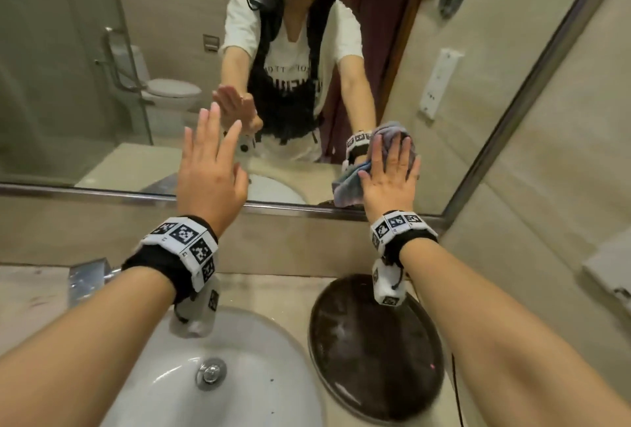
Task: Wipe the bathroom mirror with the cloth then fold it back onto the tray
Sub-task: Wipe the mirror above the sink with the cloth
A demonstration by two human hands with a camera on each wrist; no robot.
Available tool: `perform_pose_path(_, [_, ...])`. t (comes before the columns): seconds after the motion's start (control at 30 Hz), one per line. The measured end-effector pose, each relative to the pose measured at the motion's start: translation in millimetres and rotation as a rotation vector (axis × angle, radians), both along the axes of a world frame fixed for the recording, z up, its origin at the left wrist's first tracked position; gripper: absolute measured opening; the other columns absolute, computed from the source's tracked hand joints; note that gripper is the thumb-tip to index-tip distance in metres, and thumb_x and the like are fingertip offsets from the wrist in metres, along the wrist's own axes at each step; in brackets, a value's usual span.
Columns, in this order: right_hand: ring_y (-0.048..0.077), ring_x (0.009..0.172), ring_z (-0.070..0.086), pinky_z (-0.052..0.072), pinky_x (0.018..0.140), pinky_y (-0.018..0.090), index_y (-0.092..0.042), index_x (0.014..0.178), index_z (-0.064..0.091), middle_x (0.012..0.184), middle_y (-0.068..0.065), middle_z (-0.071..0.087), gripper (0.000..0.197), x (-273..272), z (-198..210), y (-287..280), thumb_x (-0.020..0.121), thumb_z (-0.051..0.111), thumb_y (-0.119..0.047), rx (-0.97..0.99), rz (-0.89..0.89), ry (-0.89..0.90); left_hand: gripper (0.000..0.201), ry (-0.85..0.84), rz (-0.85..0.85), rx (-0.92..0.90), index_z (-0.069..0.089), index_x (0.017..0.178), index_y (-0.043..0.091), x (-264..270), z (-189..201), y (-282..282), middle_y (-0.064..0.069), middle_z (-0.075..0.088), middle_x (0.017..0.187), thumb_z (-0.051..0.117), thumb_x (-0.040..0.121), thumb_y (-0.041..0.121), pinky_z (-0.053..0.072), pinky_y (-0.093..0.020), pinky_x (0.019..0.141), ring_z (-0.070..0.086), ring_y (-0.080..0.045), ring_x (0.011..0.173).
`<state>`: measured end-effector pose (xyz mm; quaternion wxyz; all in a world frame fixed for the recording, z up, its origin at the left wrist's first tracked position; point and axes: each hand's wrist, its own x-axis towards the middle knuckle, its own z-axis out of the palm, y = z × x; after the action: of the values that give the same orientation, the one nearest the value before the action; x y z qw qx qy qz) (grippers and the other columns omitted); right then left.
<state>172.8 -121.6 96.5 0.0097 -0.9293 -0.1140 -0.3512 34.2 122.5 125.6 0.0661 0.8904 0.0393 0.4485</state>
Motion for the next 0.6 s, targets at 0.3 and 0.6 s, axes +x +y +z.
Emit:
perform_pose_path(0.3, [0.036, 0.146, -0.001, 0.003, 0.118, 0.037, -0.001, 0.148, 0.000, 0.155, 0.027, -0.004, 0.070, 8, -21, -25, 0.098, 0.037, -0.035, 1.002, -0.307, 0.145, 0.054, -0.052, -0.130, -0.006, 0.048, 0.132, 0.004, 17, -21, -22, -0.022, 0.032, 0.148, 0.043, 0.079, 0.010, 0.008, -0.037, 0.118, 0.027, -0.034, 0.139])
perform_pose_path(0.6, [0.037, 0.075, 0.072, 0.057, 0.057, 0.038, 0.004, 0.095, 0.073, 0.087, 0.030, 0.071, 0.066, 27, -9, 56, 0.085, 0.032, -0.047, 1.067, -0.607, -0.132, 0.053, -0.014, -0.096, -0.044, 0.048, 0.132, 0.003, 2, -37, 13, -0.023, 0.032, 0.148, 0.044, 0.080, 0.009, 0.015, -0.044, 0.115, 0.027, -0.035, 0.139])
